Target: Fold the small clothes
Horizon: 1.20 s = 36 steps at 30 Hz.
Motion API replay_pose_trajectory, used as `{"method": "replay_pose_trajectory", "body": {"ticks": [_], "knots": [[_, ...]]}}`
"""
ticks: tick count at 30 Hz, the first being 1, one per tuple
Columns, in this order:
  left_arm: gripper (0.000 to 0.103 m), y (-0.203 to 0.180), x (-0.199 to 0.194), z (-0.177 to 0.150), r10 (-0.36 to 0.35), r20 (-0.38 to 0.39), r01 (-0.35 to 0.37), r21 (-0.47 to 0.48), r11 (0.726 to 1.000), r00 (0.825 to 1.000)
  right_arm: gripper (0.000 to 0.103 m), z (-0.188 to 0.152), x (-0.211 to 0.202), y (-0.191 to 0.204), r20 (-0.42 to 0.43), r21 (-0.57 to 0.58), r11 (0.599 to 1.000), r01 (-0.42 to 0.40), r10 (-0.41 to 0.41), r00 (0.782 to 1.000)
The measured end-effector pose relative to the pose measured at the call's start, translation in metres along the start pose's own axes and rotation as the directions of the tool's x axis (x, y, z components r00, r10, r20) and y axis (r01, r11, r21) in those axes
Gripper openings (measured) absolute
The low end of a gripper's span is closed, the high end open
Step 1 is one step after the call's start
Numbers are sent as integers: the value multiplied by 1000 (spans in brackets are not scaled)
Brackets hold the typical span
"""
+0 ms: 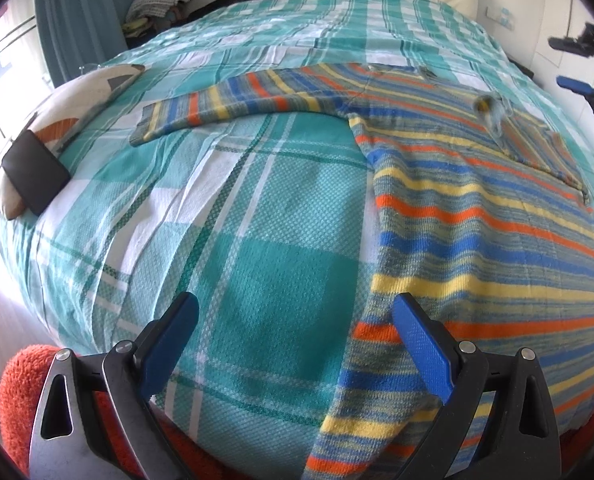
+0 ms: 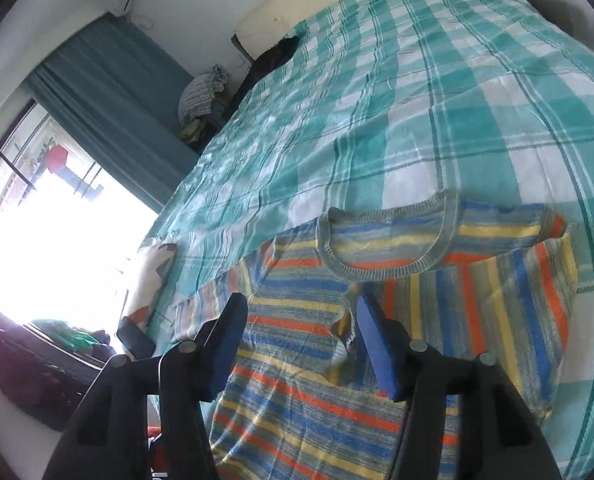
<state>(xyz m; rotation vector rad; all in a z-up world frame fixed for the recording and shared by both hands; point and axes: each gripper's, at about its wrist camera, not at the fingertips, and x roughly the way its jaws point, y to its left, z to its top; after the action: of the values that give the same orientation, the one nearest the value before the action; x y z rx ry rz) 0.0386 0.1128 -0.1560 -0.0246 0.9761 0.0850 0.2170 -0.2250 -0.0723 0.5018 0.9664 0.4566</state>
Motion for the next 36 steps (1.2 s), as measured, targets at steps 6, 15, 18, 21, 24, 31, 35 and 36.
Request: {"method": "replay_pose_trajectory", "body": {"ticks": [6,15,18,21,24,31,35,36], "knots": [[98,-3,4,1,-15,-13,15,-9,1000,1000,57,-2,-19,-57,-64,73,992,102,-98,993],[98,-9,5,-3,4,-14,-3,35,999,1000,28,-45,-18,-127,-132,-9,868,496,-493,860],[98,-8,2,-2,-6,-10,6,21,1000,1000,37,-61,-48,-110,-50,-38,904,426,-427,903],[98,-15,-1,6,-53,0,53,15,998,999,60,-91,-73,-97,78,-133,839,527,-521,850],[98,-36,-2,28,-107,29,105,61,993,994,67,-117,-93,-119,145,-90,768,635,-620,771],[103,-82,38,98,-72,162,73,1,997,984,89,-142,-105,-181,168,41,666,745,-739,652],[103,-100,110,97,-81,5,80,74,994,997,100,-143,-101,-189,166,62,654,754,-751,639],[103,-97,104,97,-91,30,89,62,994,995,100,-142,-100,-191,163,62,659,749,-747,644]]}}
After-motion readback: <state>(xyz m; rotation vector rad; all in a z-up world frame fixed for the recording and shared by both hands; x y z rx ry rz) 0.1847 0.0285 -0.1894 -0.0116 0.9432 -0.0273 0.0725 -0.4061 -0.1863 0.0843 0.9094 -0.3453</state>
